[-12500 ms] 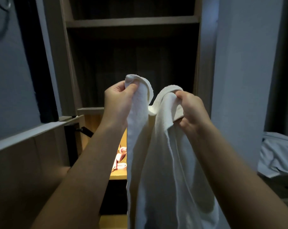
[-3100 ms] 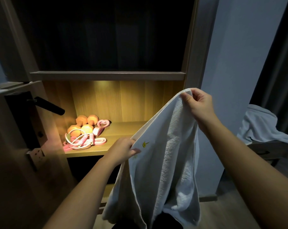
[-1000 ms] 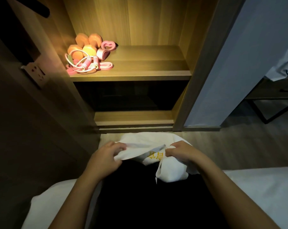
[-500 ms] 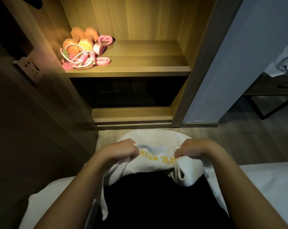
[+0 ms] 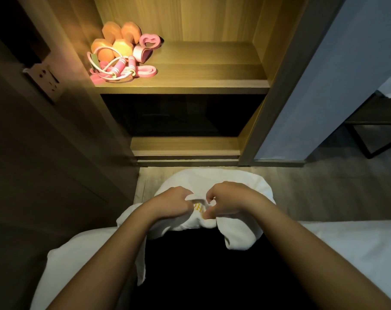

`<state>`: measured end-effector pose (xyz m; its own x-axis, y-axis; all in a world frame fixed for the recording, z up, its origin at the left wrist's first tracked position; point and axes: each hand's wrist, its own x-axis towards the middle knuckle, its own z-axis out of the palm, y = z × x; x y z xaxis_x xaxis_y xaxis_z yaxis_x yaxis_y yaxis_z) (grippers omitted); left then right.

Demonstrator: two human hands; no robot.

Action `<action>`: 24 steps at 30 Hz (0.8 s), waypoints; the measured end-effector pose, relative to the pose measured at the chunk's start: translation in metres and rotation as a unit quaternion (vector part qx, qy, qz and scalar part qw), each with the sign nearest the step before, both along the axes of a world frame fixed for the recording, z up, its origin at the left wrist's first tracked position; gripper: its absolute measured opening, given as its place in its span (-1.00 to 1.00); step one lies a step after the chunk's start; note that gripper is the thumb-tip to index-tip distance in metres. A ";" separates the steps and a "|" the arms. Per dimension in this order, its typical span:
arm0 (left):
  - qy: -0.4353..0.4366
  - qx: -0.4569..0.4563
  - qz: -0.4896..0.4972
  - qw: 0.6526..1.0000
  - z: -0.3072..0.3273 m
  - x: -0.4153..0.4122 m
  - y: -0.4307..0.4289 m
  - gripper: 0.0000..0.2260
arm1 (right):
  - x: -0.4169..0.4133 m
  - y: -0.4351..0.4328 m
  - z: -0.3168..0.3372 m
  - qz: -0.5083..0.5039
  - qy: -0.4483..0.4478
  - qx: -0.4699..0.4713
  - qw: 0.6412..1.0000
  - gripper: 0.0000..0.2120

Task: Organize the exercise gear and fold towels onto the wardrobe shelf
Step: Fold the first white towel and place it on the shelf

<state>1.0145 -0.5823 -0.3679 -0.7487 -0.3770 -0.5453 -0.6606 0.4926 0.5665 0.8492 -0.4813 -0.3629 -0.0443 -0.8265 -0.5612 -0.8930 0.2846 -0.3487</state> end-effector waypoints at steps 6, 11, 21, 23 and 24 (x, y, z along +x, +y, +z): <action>0.044 -0.009 -0.006 0.999 0.004 0.048 -0.006 -0.75 | -0.004 -0.007 -0.012 -0.005 -0.056 0.020 0.998 -0.55; 0.080 -0.073 0.037 0.993 0.007 0.082 0.002 -0.46 | -0.004 -0.012 -0.019 0.003 -0.056 0.036 0.998 -0.54; 0.177 -0.109 0.243 0.948 -0.007 0.150 0.022 -0.75 | -0.011 -0.015 -0.026 0.019 -0.101 0.041 0.994 -0.71; 0.187 -0.110 0.275 0.937 -0.011 0.153 0.027 -0.80 | -0.011 -0.015 -0.027 0.020 -0.118 0.040 0.992 -0.68; 0.191 -0.101 0.290 0.932 -0.012 0.153 0.030 -0.83 | -0.012 -0.015 -0.028 0.020 -0.124 0.039 0.991 -0.70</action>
